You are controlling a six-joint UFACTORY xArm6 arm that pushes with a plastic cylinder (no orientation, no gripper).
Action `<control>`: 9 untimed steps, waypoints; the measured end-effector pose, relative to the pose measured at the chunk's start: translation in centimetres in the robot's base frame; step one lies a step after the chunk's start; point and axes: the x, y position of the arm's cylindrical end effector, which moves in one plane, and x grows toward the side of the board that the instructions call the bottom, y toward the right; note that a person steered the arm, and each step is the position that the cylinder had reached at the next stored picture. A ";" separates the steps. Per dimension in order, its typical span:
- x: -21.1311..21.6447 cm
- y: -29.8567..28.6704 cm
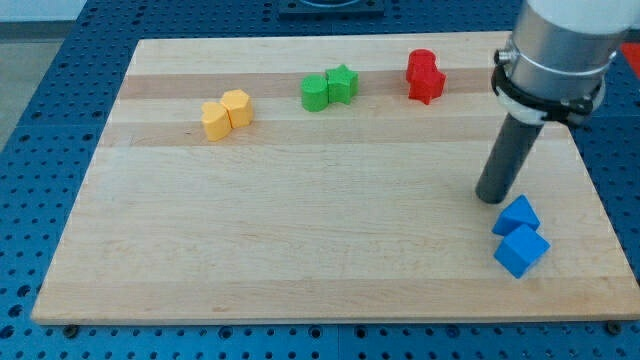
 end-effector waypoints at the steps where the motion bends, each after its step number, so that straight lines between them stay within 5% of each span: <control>1: -0.3 -2.6; 3: 6.5 -2.9; 9: 8.1 -2.6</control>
